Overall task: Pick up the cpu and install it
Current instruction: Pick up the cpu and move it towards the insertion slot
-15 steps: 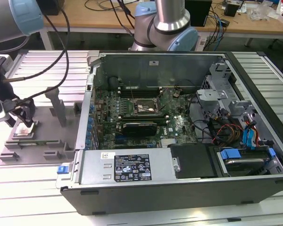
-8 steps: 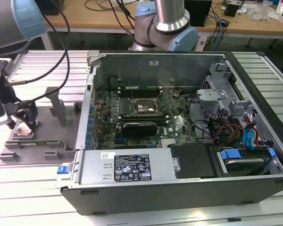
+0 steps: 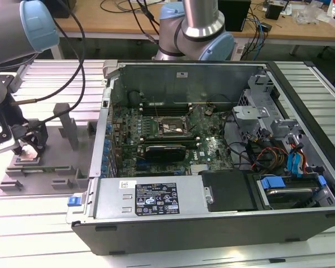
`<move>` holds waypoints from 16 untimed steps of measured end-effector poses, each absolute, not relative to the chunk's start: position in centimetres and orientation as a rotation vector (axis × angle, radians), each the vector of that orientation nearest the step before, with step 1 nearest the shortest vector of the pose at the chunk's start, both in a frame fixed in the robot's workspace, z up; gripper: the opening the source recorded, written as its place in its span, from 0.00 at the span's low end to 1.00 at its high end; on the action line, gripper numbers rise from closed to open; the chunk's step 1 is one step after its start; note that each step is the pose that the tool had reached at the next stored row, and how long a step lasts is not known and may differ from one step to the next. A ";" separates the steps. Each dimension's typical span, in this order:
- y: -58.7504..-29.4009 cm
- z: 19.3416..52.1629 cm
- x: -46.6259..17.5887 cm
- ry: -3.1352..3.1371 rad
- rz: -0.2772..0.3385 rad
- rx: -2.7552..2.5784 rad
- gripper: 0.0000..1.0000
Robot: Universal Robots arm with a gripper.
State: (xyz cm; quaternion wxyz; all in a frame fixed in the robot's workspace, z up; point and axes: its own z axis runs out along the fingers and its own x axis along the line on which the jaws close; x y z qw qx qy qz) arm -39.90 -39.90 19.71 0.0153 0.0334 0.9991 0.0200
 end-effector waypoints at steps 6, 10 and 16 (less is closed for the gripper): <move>-39.8 19.6 -40.1 3.109 0.063 0.103 0.62; -39.8 19.6 -40.1 3.109 0.063 0.099 0.69; -39.8 19.2 -40.1 3.112 0.066 -0.016 0.69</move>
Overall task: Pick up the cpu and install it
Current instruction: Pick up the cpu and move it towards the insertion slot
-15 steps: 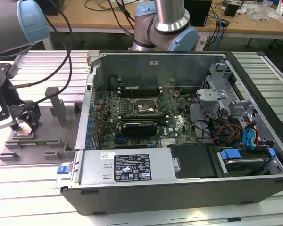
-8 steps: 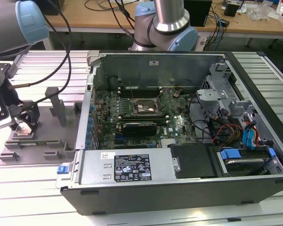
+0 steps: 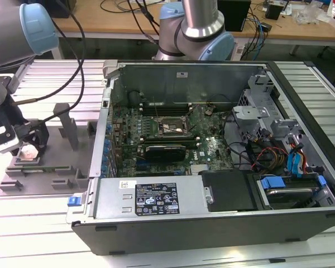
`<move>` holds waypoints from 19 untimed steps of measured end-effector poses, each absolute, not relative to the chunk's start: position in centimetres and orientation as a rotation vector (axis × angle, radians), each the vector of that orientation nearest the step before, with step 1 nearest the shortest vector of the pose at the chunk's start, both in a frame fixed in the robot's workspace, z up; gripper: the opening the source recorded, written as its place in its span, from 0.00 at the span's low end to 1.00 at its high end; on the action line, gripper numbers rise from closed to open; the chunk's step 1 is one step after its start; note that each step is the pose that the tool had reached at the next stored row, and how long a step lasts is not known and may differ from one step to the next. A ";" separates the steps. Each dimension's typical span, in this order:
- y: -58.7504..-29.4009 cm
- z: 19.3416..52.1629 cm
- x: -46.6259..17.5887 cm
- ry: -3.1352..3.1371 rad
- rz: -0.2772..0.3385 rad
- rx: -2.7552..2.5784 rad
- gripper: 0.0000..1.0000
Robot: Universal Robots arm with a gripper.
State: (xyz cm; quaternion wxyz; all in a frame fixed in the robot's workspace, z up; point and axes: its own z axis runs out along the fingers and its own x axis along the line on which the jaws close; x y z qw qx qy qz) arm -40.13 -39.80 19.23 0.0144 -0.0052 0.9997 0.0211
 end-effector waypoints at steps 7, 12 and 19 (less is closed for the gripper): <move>-39.5 18.7 -40.3 3.113 0.065 0.007 0.69; -39.5 18.5 -40.5 3.112 0.064 0.071 0.69; -39.5 18.7 -40.5 3.111 0.064 0.073 0.69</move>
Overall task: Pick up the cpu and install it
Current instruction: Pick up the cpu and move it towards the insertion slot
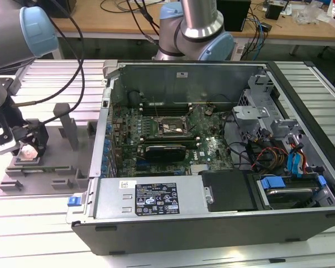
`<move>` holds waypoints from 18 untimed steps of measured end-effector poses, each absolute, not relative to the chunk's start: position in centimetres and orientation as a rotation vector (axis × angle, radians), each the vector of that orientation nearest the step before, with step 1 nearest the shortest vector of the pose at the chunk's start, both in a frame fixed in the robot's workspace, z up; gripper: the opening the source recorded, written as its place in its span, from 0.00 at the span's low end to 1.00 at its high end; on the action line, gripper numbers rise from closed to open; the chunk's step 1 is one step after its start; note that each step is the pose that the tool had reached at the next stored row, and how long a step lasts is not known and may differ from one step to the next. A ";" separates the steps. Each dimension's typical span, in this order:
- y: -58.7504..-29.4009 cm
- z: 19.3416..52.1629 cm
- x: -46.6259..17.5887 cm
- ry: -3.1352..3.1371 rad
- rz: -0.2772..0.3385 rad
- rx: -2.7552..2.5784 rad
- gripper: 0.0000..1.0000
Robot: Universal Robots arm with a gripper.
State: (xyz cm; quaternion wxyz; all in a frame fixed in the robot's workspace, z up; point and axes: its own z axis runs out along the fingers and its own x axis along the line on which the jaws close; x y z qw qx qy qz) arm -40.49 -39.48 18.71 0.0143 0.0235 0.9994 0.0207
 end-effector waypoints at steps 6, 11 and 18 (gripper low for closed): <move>-39.5 18.5 -40.5 3.112 0.064 0.073 0.69; -39.5 18.5 -40.5 3.111 0.064 0.073 0.60; -39.5 18.5 -40.5 3.111 0.064 0.073 0.55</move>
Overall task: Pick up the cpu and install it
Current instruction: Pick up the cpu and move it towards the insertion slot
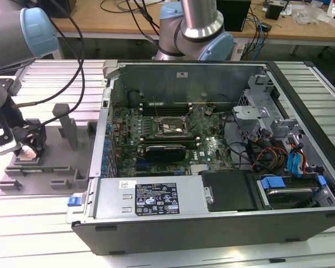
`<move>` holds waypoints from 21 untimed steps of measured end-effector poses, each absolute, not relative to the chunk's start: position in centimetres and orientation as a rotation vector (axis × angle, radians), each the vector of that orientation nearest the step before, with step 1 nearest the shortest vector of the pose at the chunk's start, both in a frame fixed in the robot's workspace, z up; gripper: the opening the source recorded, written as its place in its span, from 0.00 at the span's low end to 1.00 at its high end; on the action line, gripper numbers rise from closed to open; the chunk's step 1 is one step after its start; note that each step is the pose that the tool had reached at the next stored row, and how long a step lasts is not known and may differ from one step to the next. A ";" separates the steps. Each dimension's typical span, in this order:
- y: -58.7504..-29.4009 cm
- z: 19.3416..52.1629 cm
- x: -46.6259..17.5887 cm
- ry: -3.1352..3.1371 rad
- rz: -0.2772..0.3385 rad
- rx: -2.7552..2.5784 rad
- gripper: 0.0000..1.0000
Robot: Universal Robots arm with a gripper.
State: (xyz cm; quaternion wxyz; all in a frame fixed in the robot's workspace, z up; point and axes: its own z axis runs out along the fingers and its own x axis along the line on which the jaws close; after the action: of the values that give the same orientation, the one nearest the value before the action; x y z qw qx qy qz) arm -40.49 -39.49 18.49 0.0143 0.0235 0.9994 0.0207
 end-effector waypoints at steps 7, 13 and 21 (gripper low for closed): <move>-39.5 19.1 -40.5 3.111 0.069 0.026 0.55; -39.5 19.1 -40.5 3.112 0.069 0.011 0.55; -39.5 21.7 -40.5 3.112 0.069 0.011 0.55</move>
State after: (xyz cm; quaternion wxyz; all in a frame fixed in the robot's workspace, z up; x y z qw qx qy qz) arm -40.49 -39.49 21.72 0.0145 0.0034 0.9996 0.0221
